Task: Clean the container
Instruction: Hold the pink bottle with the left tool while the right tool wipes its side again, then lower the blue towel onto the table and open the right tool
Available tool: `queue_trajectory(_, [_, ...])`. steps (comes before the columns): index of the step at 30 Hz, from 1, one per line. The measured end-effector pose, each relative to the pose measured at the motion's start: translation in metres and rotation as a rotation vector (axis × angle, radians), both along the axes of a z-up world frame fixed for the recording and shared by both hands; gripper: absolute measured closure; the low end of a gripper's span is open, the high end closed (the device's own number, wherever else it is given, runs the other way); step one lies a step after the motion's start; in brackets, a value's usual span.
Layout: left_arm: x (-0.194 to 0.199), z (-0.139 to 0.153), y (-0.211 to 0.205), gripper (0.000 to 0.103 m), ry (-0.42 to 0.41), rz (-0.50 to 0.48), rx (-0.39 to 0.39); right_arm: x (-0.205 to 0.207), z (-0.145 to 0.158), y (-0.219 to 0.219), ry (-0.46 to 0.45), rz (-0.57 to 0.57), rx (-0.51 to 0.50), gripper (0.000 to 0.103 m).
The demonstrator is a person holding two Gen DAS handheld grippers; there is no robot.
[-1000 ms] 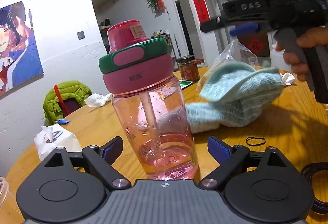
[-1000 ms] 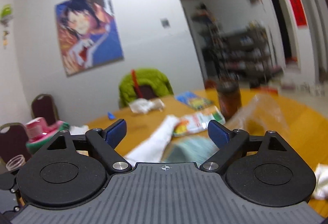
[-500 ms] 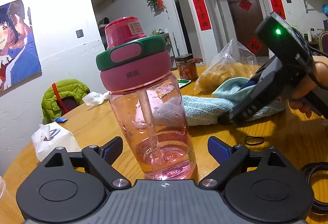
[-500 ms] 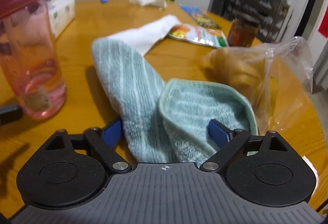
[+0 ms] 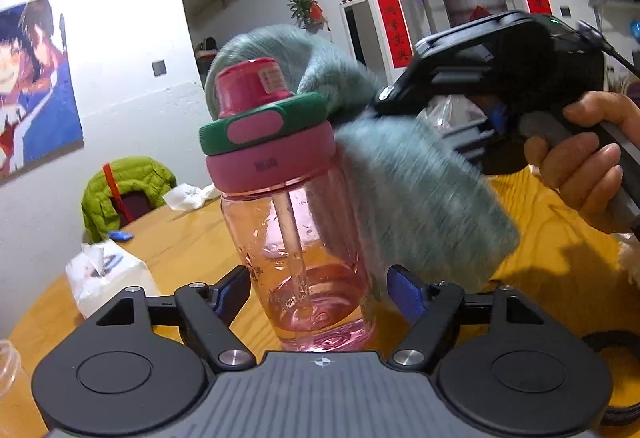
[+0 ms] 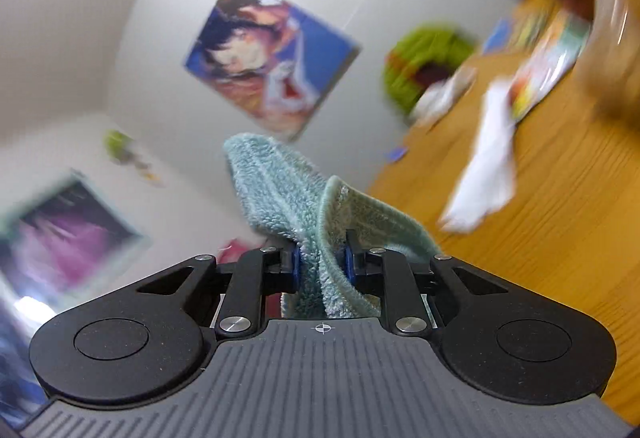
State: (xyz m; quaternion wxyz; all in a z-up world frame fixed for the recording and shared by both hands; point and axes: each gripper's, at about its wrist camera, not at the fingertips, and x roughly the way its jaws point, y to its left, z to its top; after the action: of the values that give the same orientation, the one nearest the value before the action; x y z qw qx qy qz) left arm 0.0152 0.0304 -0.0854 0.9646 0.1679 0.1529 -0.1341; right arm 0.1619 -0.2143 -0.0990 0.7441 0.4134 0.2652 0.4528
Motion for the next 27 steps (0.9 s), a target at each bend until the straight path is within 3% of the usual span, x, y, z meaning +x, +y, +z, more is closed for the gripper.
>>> queue_trajectory(4, [0.004,-0.002,0.001,0.029,0.000,0.009,-0.002,0.013,-0.018,0.014,0.103,0.006,-0.091,0.080])
queue_trajectory(8, [0.008,-0.002,0.003,0.028,0.008,0.019,-0.014,0.017,-0.032,0.031,0.173,0.007,-0.280,0.080])
queue_trajectory(13, [0.013,-0.002,0.006,0.022,0.019,0.030,-0.028,-0.001,-0.009,0.038,0.021,-0.059,-0.437,0.080])
queue_trajectory(17, [0.015,-0.003,0.006,0.013,0.024,0.044,-0.032,-0.034,0.032,0.022,-0.215,-0.258,-0.517,0.079])
queue_trajectory(22, [0.016,-0.004,0.006,0.011,0.029,0.059,-0.028,-0.058,0.047,0.026,-0.389,-0.538,-0.862,0.074])
queue_trajectory(24, [0.016,-0.005,0.006,0.011,0.032,0.064,-0.029,-0.056,0.040,0.038,-0.416,-0.530,-1.016,0.068])
queue_trajectory(27, [0.016,-0.005,0.007,0.010,0.037,0.074,-0.032,-0.047,0.020,0.059,-0.389,-0.371,-1.178,0.065])
